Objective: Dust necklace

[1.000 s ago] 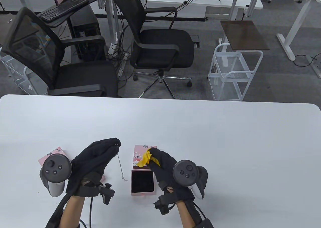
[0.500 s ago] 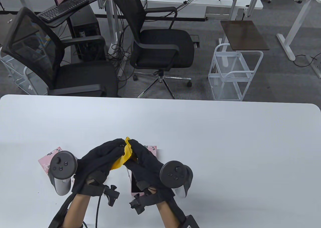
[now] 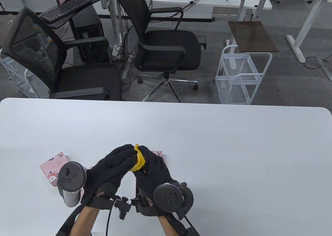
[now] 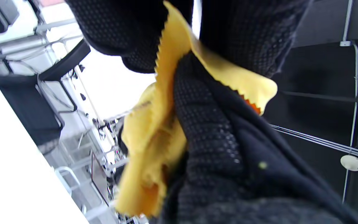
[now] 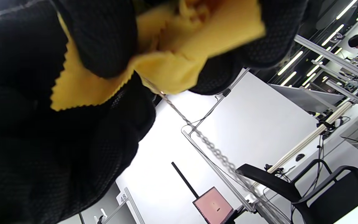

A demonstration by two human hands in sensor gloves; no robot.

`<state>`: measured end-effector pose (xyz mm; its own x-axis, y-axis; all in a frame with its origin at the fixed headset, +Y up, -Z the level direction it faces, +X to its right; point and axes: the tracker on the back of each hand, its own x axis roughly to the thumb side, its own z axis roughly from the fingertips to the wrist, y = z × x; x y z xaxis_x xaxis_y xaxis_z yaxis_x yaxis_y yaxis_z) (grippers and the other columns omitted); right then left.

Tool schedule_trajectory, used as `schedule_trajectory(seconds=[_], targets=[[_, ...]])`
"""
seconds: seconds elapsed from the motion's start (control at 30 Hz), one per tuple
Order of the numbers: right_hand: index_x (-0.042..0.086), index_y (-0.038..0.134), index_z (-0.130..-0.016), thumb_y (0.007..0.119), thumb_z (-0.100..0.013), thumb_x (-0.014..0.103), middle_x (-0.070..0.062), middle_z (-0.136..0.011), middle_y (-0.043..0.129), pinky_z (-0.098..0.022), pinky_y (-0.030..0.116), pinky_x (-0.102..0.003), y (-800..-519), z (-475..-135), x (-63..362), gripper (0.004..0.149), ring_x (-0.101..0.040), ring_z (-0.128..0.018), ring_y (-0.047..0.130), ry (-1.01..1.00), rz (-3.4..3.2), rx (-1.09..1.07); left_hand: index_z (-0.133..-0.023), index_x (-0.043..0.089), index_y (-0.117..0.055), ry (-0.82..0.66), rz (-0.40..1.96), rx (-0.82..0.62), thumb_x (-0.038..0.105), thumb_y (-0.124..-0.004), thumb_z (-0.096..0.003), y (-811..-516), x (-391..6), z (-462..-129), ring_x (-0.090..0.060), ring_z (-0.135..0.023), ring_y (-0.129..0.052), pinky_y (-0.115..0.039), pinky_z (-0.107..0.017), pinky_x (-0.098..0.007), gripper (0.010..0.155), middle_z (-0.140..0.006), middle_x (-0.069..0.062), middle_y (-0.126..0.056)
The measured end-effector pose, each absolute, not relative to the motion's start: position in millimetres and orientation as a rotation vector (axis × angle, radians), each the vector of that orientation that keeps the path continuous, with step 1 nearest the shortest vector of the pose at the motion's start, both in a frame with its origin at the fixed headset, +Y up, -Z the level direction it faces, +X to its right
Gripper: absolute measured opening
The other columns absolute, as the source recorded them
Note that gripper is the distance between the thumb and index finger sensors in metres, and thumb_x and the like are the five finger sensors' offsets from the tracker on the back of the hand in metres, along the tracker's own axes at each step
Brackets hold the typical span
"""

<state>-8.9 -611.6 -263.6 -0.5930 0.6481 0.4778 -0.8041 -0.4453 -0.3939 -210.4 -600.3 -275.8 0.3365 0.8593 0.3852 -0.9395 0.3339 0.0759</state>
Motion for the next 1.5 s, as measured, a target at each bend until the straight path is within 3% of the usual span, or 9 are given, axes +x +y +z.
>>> schedule_trajectory(seconds=[0.27,0.53,0.7,0.83,1.03,1.2,1.4,1.5], targets=[[0.004,0.069,-0.1,0.069,-0.066,0.029,-0.022,-0.086,0.088,-0.055,0.077,-0.054,-607.1,-267.2,-8.7,0.043,-0.04,-0.065,0.093,-0.579,2.122,0.451,-0.083,0.029,-0.095,-0.301,1.072,0.418,0.046,-0.091,-0.0512,-592.9,-212.2,-269.8,-0.028,-0.089,-0.083,-0.077,-0.062,-0.045,0.036,-0.105,-0.004,-0.083],[0.007,0.076,-0.093,0.081,-0.061,0.035,-0.016,-0.076,0.094,-0.052,0.079,-0.052,-611.6,-270.9,-8.8,0.042,-0.035,-0.057,0.096,-0.481,2.075,0.447,-0.083,0.03,-0.095,-0.334,1.095,0.426,0.046,-0.091,-0.051,-590.7,-213.9,-269.0,-0.027,-0.089,-0.083,-0.078,-0.062,-0.045,0.036,-0.103,-0.003,-0.085],[0.006,0.075,-0.096,0.071,-0.065,0.03,-0.02,-0.081,0.092,-0.054,0.077,-0.054,-610.4,-268.7,-13.5,0.039,-0.039,-0.061,0.094,-0.498,2.137,0.496,-0.084,0.03,-0.095,-0.33,1.078,0.444,0.046,-0.091,-0.0513,-589.1,-216.8,-268.5,-0.027,-0.087,-0.085,-0.079,-0.061,-0.045,0.036,-0.101,-0.002,-0.088],[0.004,0.07,-0.1,0.071,-0.064,0.025,-0.023,-0.087,0.088,-0.056,0.075,-0.055,-609.5,-268.4,-19.1,0.041,-0.042,-0.067,0.092,-0.401,2.153,0.55,-0.083,0.031,-0.095,-0.317,1.047,0.461,0.045,-0.091,-0.051,-588.5,-218.0,-268.3,-0.026,-0.086,-0.086,-0.079,-0.061,-0.044,0.035,-0.1,-0.002,-0.09],[0.007,0.081,-0.09,0.071,-0.064,0.037,-0.016,-0.07,0.097,-0.049,0.08,-0.051,-614.1,-269.4,-17.9,0.041,-0.035,-0.051,0.097,-0.446,2.2,0.507,-0.083,0.031,-0.095,-0.305,1.052,0.483,0.045,-0.091,-0.051,-587.0,-223.1,-267.7,-0.024,-0.083,-0.09,-0.082,-0.059,-0.044,0.035,-0.096,0.001,-0.095],[0.007,0.07,-0.101,0.07,-0.064,0.026,-0.021,-0.088,0.087,-0.058,0.074,-0.056,-617.0,-273.8,-22.4,0.041,-0.041,-0.068,0.091,-0.265,2.165,0.593,-0.083,0.031,-0.095,-0.286,1.083,0.49,0.045,-0.09,-0.0515,-587.7,-228.3,-269.2,-0.023,-0.08,-0.093,-0.083,-0.057,-0.043,0.035,-0.092,0.001,-0.098],[0.007,0.08,-0.091,0.068,-0.065,0.037,-0.016,-0.072,0.096,-0.051,0.078,-0.053,-623.7,-277.5,-22.4,0.042,-0.037,-0.054,0.096,-0.277,2.215,0.554,-0.084,0.032,-0.094,-0.284,1.103,0.476,0.046,-0.089,-0.0525,-586.6,-230.9,-269.7,-0.02,-0.072,-0.098,-0.086,-0.052,-0.041,0.035,-0.085,0.0,-0.103],[0.008,0.072,-0.1,0.068,-0.065,0.03,-0.02,-0.086,0.088,-0.058,0.073,-0.057,-629.1,-282.4,-27.8,0.041,-0.041,-0.066,0.091,-0.077,2.197,0.624,-0.084,0.031,-0.094,-0.277,1.12,0.48,0.046,-0.089,-0.0524,-586.3,-233.2,-270.1,-0.02,-0.071,-0.098,-0.086,-0.051,-0.041,0.036,-0.083,0.0,-0.104]])
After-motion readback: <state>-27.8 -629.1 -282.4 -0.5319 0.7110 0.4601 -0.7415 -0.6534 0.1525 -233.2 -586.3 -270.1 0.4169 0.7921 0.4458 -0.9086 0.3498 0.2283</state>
